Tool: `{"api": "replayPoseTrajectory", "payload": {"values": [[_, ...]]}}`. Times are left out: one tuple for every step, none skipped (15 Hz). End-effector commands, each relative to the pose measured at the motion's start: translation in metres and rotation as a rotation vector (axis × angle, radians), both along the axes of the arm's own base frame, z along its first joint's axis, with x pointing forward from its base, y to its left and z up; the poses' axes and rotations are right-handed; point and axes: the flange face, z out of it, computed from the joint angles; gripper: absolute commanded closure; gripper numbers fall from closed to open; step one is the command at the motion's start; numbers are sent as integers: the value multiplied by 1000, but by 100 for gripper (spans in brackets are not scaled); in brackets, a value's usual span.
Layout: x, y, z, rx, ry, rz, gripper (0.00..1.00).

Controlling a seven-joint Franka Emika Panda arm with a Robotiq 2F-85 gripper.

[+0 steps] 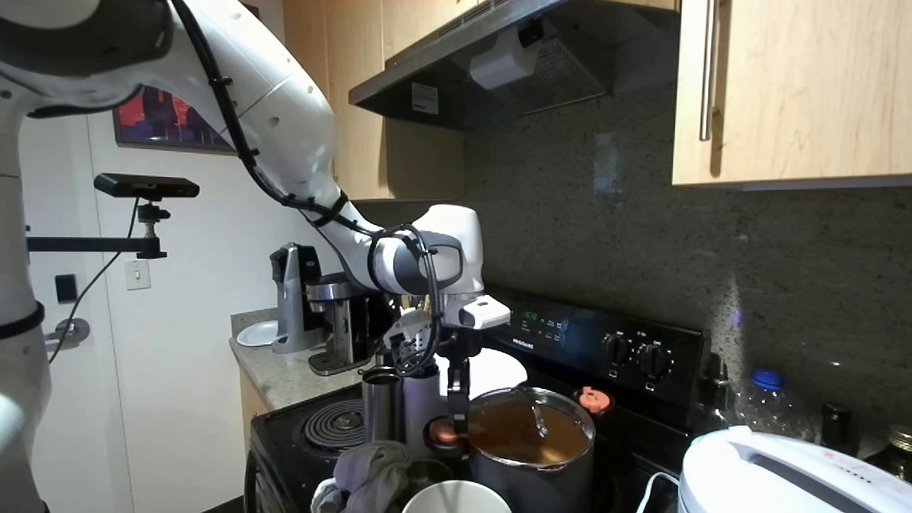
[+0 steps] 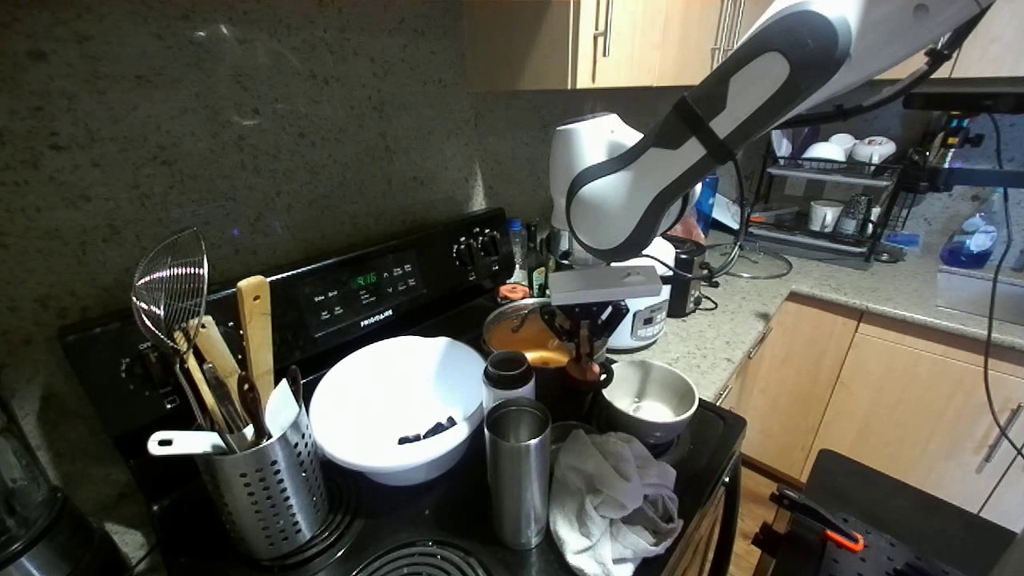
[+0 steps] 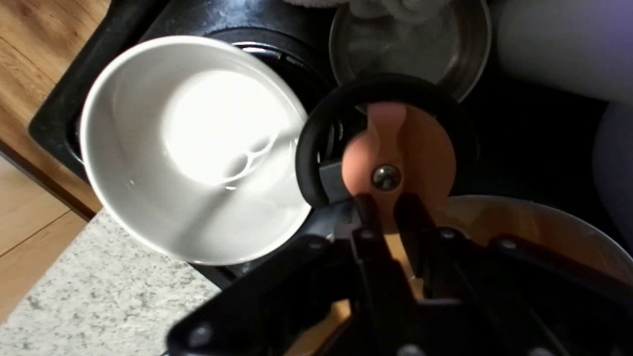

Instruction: Release the lid holders of the pot

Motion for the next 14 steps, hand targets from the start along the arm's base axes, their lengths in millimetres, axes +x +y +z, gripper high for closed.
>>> {"api": "replayPoseTrajectory", "payload": {"values": [[-14,7,13,-64,-32,-103,90],[-15,11,12,-79,-34,-123,90],[-16,13,12,-90,-34,-140,90],[-16,16,10,-98,-35,-158,90],[-17,19,8,-103,-36,-172,90],[-18,22,6,-105,-35,-180,90],[-18,24,5,-109,-35,-188,91],[-18,25,4,-111,-36,-195,91],[-18,26,3,-112,-38,-204,91],[-18,26,3,-111,-38,-212,92],[-18,26,3,-109,-39,-218,92],[-17,26,3,-114,-45,-233,92],[-17,25,4,-113,-50,-242,92],[-17,25,4,-116,-51,-254,92]]}}
